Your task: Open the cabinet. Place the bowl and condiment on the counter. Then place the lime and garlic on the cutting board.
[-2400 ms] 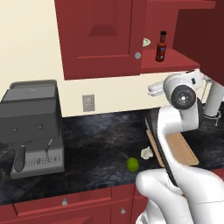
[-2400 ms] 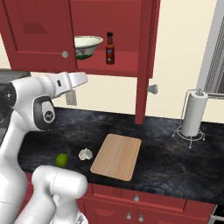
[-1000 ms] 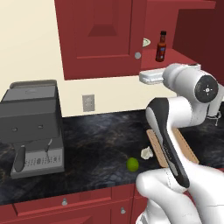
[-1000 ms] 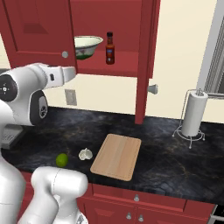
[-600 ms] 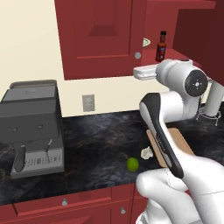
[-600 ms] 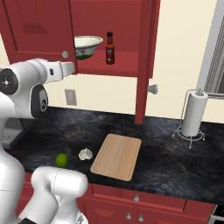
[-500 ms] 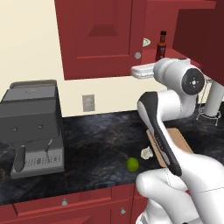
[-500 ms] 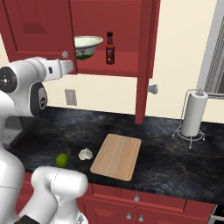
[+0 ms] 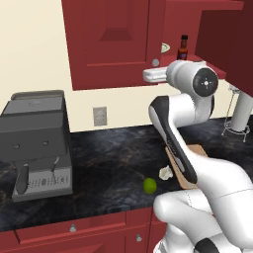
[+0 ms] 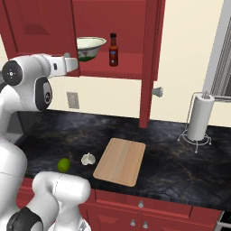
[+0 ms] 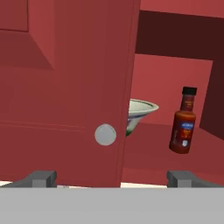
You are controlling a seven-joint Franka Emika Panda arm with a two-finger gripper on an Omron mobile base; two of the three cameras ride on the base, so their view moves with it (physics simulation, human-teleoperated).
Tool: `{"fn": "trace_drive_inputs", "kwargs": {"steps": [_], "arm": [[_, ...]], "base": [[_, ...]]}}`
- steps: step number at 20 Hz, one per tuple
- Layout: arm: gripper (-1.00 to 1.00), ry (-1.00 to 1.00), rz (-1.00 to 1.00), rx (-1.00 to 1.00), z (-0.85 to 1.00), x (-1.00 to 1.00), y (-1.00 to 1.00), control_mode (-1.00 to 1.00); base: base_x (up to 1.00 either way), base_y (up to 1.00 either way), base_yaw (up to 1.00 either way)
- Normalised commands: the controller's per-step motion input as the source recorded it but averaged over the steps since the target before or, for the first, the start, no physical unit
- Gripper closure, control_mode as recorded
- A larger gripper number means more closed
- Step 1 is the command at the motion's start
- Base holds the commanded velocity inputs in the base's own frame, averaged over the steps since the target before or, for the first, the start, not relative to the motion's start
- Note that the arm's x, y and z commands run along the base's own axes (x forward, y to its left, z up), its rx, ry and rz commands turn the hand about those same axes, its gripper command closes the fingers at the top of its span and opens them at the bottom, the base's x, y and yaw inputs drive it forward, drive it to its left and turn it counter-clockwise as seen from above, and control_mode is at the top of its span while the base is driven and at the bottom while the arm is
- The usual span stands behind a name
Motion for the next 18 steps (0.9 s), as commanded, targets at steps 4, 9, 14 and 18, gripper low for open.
{"fn": "trace_drive_inputs", "kwargs": {"steps": [4,9,14,18], "arm": [[-1.0,0.0,0.0,0.0,0.0,0.07,0.0,-1.0],[-1.0,0.0,0.0,0.0,0.07,0.22,0.0,-1.0],[-1.0,0.0,0.0,0.0,0.04,0.26,0.0,-1.0],[-1.0,0.01,0.0,0.0,0.0,0.27,0.0,-1.0]], "base": [[0.0,0.0,0.0],[0.0,0.0,0.0],[0.0,0.0,0.0],[0.0,0.0,0.0]]}}
